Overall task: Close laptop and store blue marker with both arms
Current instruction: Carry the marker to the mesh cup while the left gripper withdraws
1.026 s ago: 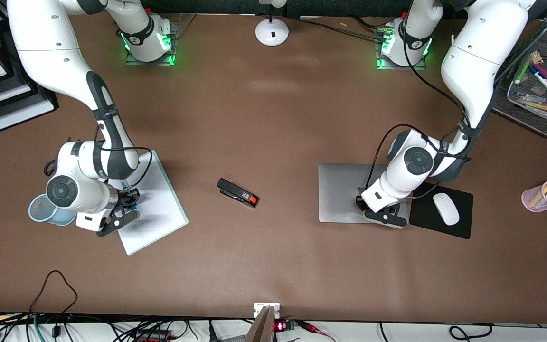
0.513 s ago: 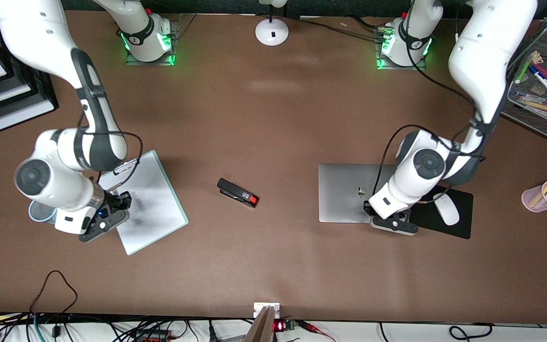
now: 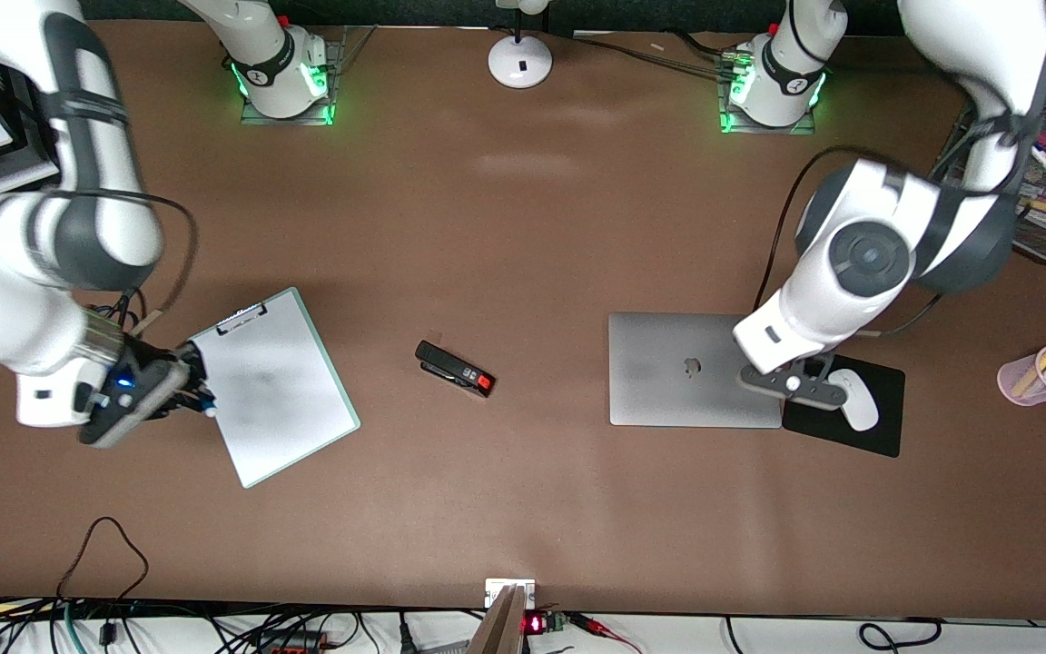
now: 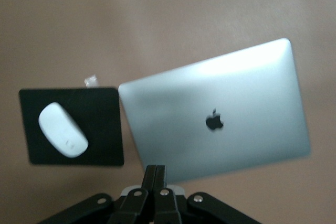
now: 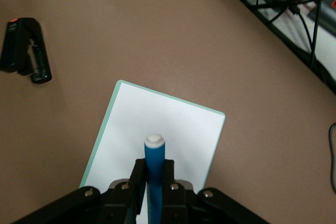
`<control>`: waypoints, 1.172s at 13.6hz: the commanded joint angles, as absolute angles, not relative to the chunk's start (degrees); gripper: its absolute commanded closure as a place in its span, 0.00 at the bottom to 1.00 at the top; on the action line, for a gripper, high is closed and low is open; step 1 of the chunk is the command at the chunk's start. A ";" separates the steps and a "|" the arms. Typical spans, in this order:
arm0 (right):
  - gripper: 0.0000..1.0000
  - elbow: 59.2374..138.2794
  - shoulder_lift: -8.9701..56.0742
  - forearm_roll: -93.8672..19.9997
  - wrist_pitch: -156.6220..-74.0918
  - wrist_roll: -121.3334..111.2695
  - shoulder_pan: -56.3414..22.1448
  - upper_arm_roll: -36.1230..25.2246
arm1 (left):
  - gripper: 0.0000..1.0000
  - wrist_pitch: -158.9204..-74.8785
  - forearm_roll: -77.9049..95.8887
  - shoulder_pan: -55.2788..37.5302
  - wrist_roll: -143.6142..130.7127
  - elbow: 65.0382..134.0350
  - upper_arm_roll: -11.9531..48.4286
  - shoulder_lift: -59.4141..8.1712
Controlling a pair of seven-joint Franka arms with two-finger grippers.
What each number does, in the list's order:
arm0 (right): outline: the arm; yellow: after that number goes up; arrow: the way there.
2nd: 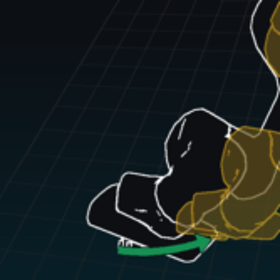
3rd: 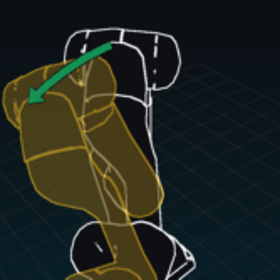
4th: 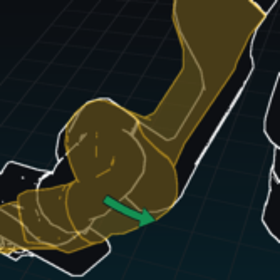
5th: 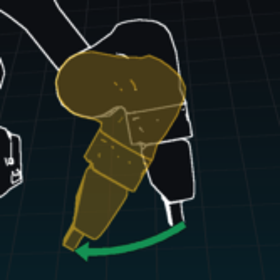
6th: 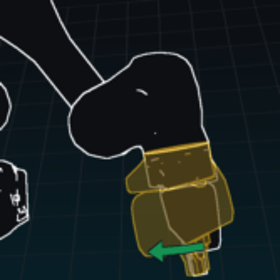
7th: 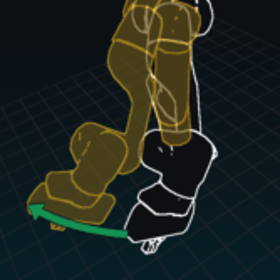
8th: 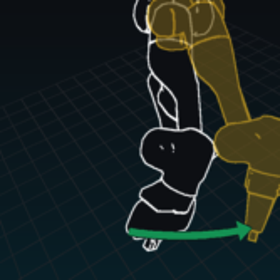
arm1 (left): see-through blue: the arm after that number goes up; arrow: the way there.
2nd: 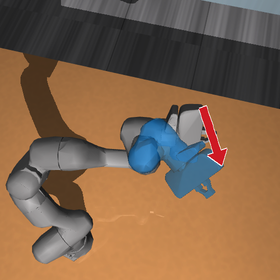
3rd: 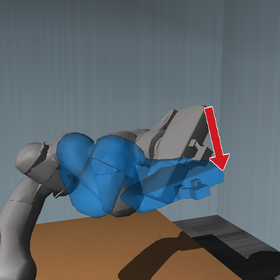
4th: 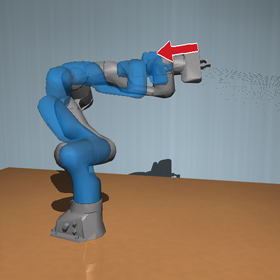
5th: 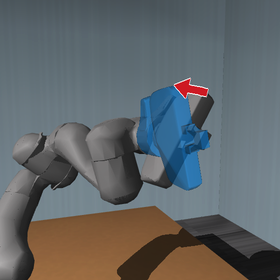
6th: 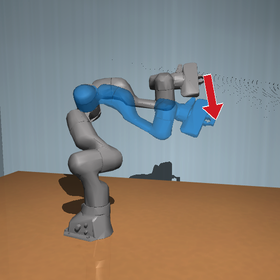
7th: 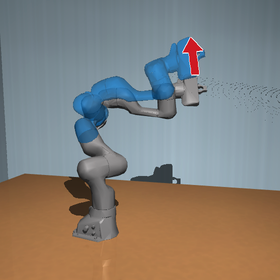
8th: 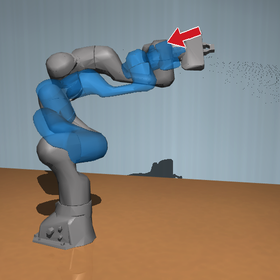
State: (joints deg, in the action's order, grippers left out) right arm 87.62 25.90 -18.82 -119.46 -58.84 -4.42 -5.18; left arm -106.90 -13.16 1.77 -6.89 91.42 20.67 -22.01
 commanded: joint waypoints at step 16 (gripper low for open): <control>1.00 79.03 33.47 -46.40 -94.14 -117.15 20.73 -4.57 | 0.00 -87.01 -0.97 8.35 -1.15 84.63 19.87 -12.58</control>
State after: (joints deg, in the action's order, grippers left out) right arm 83.40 29.99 -44.52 -96.70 -114.70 18.53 -5.48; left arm -88.36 -2.34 8.25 -3.24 83.32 20.39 -15.38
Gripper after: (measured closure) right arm 0.833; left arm 0.000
